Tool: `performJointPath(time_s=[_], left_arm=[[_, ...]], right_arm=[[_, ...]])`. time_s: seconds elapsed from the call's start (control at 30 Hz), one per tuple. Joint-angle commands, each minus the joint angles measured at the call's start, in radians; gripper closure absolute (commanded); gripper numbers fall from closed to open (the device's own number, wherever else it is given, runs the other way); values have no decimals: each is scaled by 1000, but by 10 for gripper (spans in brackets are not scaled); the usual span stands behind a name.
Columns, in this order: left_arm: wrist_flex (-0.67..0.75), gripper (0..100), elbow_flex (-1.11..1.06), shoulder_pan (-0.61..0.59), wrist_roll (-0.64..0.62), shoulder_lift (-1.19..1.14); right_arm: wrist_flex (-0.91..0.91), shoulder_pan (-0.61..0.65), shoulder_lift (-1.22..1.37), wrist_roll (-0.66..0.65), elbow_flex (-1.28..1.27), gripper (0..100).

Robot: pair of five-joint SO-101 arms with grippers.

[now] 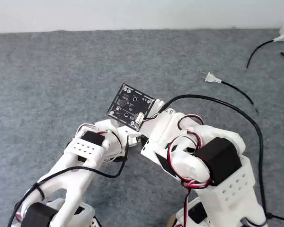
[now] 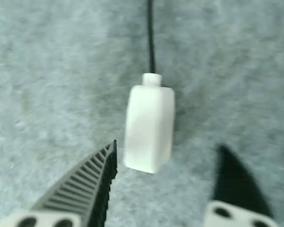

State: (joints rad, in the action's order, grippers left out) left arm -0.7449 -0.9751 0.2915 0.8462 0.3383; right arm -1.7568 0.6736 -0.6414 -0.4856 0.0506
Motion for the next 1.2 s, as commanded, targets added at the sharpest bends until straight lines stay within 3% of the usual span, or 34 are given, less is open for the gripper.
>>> performJointPath(time_s=[0.0,0.3,0.57,0.87,1.03,1.17], left_arm=[[40,503,5,-29,2,34],[26,503,-73,-34,0,43],[-259,503,18,120,2,43],[-384,503,139,157,-2,44],[-381,503,145,114,-2,43],[-284,503,143,-63,-2,37]], right_arm=[[-41,-12,-24,11,2,988],[-41,-8,-24,12,2,988],[-41,-8,-24,12,0,988],[-35,-13,-30,6,-84,988],[-13,-7,-128,11,-84,988],[-35,-12,-143,11,-120,988]])
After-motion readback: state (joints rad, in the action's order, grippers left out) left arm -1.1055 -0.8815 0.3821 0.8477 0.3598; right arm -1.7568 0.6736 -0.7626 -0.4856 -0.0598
